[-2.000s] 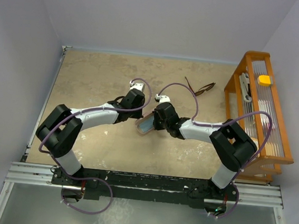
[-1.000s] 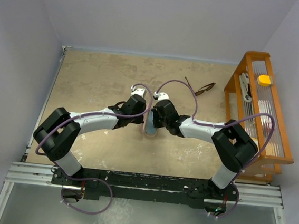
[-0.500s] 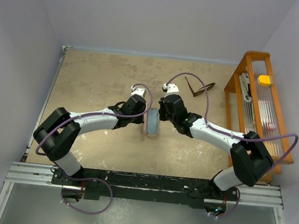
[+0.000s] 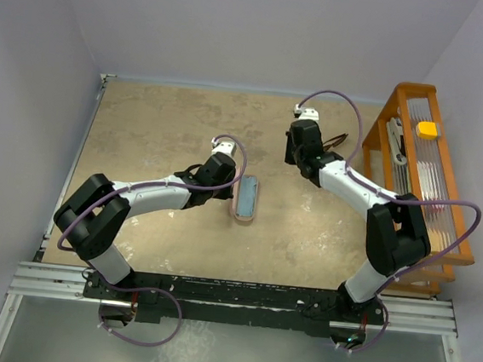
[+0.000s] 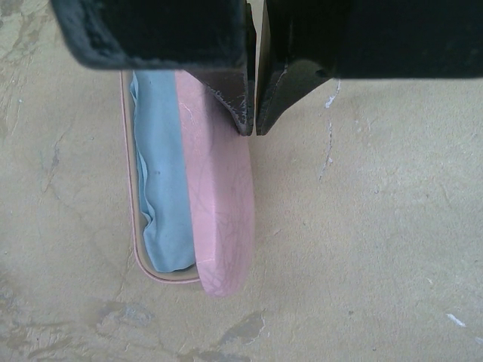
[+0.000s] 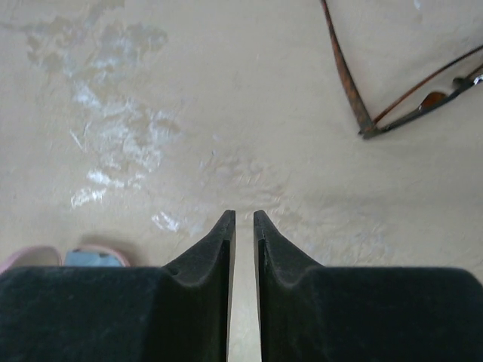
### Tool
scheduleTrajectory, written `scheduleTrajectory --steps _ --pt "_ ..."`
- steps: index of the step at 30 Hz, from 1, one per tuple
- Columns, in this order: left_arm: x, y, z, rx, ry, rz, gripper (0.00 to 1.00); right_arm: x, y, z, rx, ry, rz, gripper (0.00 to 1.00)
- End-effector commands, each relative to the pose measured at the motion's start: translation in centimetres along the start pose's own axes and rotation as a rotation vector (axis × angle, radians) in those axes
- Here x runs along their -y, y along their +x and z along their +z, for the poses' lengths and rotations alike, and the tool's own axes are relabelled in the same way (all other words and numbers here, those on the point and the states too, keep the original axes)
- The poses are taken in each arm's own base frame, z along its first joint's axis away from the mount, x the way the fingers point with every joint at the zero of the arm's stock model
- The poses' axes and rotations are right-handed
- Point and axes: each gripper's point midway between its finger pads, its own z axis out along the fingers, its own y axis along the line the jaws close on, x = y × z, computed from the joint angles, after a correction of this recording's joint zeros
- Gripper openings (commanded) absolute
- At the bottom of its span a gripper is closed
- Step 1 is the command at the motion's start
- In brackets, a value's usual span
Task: Organize the sunglasses
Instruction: Adjust the sunglasses case at the sunglasses case.
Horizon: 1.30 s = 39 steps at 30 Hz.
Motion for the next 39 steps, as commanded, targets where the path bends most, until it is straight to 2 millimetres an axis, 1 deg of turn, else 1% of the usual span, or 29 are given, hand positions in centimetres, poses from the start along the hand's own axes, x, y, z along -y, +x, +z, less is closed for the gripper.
scheduleTrajectory --steps 1,3,7,10,13,15,18,21,23,24,28,33,35,39 --pt "1.2 -1.7 -0.3 0.058 0.042 -0.011 0.00 0.8 -3.9 0.2 0.054 0.031 -0.020 0.18" --pt "1.0 -1.8 -0.4 0.063 0.034 -0.008 0.00 0.7 -4.0 0.2 0.058 0.024 -0.018 0.18" --pt "0.7 -1.8 -0.4 0.064 0.023 -0.003 0.00 0.7 -2.8 0.4 0.039 0.016 -0.009 0.19" --pt "0.6 -1.8 -0.3 0.065 0.018 -0.009 0.00 0.9 -2.3 0.7 0.030 0.024 -0.013 0.19" --pt "0.2 -1.7 -0.4 0.065 -0.001 -0.006 0.00 1.1 -2.4 1.1 0.023 0.036 -0.016 0.19" --pt "0.1 -1.8 -0.5 0.069 -0.004 -0.010 0.00 1.4 -2.9 1.6 0.025 0.049 -0.017 0.19" --pt "0.3 -1.8 -0.5 0.069 0.005 -0.012 0.00 2.0 -4.0 2.6 0.029 0.068 -0.022 0.20" --pt "0.4 -1.7 -0.5 0.065 0.011 -0.014 0.00 3.1 -5.1 4.1 0.015 0.112 -0.050 0.20" --pt "0.5 -1.6 -0.5 0.064 0.014 -0.014 0.00 3.9 -6.0 5.0 0.020 0.140 -0.068 0.20" --pt "0.5 -1.6 -0.5 0.064 0.014 -0.013 0.00 4.1 -6.8 5.4 0.029 0.143 -0.069 0.21" --pt "0.5 -1.6 -0.5 0.062 0.019 -0.014 0.00 5.6 -8.0 7.2 0.014 0.162 -0.079 0.25" --pt "0.7 -1.6 -0.4 0.060 0.024 -0.014 0.00 7.0 -8.0 9.5 -0.017 0.154 -0.057 0.26" --pt "0.7 -1.5 -0.4 0.058 0.025 -0.014 0.00 7.4 -7.3 10.5 -0.042 0.168 -0.066 0.26" --pt "0.7 -1.4 -0.3 0.055 0.025 -0.015 0.00 6.9 -6.4 11.8 -0.059 0.137 -0.072 0.26"
